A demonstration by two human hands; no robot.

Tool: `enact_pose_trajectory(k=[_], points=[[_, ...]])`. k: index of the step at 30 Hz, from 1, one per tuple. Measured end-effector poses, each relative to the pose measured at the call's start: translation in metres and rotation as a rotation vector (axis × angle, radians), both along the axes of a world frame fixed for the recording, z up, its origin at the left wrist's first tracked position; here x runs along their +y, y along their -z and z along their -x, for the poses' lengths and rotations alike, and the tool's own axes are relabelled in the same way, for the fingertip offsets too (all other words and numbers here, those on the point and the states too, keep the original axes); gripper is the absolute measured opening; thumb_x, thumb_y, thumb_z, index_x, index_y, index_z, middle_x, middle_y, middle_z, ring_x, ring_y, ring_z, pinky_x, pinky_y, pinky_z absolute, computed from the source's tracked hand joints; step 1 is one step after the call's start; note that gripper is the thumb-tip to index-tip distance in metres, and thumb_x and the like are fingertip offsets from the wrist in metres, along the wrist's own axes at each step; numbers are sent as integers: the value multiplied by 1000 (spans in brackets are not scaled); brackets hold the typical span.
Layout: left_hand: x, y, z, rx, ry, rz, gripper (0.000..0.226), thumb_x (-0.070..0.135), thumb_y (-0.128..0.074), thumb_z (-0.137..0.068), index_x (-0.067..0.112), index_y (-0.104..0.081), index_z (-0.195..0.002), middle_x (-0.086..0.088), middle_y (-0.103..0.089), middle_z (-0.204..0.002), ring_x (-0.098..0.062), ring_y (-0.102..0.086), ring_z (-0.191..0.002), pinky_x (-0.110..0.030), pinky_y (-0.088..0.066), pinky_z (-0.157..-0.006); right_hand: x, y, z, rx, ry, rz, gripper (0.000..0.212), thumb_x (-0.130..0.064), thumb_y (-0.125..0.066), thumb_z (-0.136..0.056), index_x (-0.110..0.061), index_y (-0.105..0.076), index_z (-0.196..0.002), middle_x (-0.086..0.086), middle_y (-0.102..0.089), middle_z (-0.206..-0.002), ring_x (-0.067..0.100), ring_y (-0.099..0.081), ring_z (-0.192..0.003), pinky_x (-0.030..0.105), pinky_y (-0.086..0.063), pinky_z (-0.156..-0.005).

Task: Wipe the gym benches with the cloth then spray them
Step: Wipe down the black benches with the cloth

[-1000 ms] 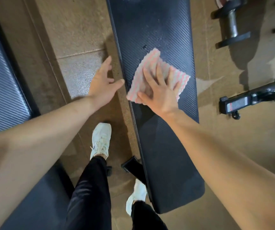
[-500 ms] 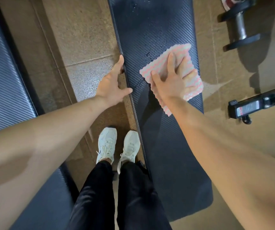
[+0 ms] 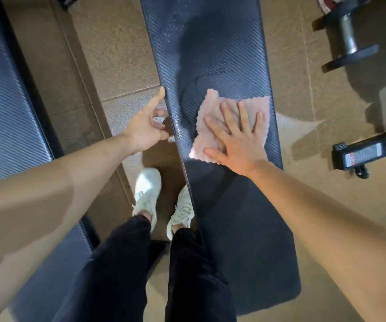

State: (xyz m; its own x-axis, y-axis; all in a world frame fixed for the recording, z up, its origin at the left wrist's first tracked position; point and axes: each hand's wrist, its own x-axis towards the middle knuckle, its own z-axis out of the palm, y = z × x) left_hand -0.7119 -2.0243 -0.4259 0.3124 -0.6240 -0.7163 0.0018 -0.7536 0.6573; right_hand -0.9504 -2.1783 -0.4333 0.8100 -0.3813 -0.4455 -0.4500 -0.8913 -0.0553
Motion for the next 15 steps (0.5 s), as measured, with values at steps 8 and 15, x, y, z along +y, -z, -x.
enact_pose_trajectory(k=[8,15], points=[[4,3,-8,31,-48,40,98,10,-81,-85,49,-26,-156,2,-62,-131,-16,-65,-104,-35,-51,-104,-43,3,-55,30,591,39,78,-73,-13,-96,-35,6,-161,14,8,-170,47,11,-153,70,-3,-119],[-9,-4,-53,-110,-131,49,54,17,-75,-92,28,-59,-142,8,-63,-126,-5,-62,-100,-12,-48,-90,-15,2,-143,-19,411,53,78,-74,0,-95,-33,6,-162,10,3,-171,50,6,-153,69,3,-120]])
